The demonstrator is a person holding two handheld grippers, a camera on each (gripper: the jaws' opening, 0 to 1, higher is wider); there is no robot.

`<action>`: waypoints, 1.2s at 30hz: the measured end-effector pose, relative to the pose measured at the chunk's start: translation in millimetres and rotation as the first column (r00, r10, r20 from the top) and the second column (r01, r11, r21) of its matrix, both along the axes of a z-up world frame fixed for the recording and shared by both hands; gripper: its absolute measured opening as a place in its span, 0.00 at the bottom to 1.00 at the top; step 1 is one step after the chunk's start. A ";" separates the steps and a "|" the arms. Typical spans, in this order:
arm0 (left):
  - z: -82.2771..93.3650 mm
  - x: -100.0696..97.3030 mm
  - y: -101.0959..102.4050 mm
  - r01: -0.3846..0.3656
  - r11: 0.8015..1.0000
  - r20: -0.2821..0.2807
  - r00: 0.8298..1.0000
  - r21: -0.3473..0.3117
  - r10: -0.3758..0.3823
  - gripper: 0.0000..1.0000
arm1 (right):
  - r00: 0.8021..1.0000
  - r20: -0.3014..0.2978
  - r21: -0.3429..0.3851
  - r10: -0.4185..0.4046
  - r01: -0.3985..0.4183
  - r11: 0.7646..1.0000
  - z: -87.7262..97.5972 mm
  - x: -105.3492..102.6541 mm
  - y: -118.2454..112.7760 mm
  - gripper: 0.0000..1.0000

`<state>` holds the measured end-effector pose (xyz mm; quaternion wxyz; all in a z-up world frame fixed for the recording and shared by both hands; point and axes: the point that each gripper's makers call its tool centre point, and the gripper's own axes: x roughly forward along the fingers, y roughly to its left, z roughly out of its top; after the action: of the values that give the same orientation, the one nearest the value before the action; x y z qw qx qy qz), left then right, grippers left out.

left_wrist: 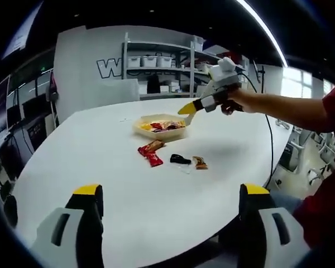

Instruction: Place the target food into the container with the food tongs after gripping and lifting it, then release it inside without dropping or visibly crushing the food.

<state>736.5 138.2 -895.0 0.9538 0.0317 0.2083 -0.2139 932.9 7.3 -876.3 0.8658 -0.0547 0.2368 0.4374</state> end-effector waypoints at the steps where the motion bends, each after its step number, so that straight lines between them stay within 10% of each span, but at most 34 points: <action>1: -0.1 0.4 -0.8 0.002 1.000 0.000 1.000 -0.001 -0.002 0.99 | 1.000 -0.003 -0.001 0.002 -0.002 1.000 -1.6 -0.6 0.2 0.23; 36: -14.2 -1.2 -9.0 0.028 0.999 -0.032 0.999 0.015 -0.028 0.98 | 0.969 -0.104 -0.002 0.222 -0.224 0.975 -51.9 -90.1 28.7 0.23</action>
<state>735.4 129.1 -909.1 0.9470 0.0384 0.2249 -0.2261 842.8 35.9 -928.2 0.7974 -0.0641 0.2767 0.5325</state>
